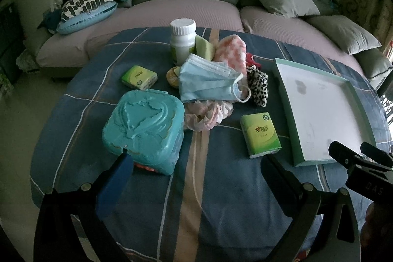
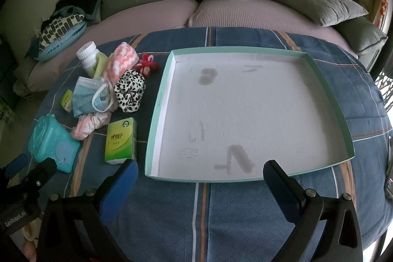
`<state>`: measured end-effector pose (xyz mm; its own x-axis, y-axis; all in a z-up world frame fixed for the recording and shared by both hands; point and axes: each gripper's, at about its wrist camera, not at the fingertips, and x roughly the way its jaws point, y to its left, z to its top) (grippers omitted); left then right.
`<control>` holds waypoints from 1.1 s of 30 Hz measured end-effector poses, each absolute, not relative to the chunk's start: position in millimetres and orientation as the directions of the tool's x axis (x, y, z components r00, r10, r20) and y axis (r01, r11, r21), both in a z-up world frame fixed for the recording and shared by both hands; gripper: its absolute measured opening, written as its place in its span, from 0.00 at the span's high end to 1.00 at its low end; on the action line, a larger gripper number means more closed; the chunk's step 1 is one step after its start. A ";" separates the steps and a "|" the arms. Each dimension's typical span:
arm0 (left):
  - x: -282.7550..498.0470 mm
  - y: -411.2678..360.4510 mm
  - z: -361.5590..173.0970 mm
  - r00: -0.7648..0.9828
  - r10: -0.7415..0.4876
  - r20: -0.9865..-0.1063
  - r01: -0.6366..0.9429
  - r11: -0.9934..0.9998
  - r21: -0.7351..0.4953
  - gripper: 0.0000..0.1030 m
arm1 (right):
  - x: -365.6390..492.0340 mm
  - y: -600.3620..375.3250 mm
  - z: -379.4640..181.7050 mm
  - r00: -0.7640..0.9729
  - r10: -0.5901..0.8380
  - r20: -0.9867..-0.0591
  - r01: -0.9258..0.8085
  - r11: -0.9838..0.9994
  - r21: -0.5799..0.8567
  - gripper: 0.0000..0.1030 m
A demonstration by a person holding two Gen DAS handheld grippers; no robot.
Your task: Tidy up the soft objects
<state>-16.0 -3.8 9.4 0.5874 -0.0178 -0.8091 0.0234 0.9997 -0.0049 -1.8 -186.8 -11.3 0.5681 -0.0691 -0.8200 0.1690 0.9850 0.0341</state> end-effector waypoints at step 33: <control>-14.9 -5.9 7.0 0.573 -0.037 -0.818 0.037 0.999 -0.019 0.00 | -1.3 -184.6 -13.5 0.564 -0.067 -0.823 0.165 0.986 0.033 0.00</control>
<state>-14.9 -5.9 7.0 0.5734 -0.0371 -0.8184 0.0368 0.9991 -0.0195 -1.3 -184.6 -13.5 0.5637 -0.0674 -0.8232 0.1655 0.9857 0.0326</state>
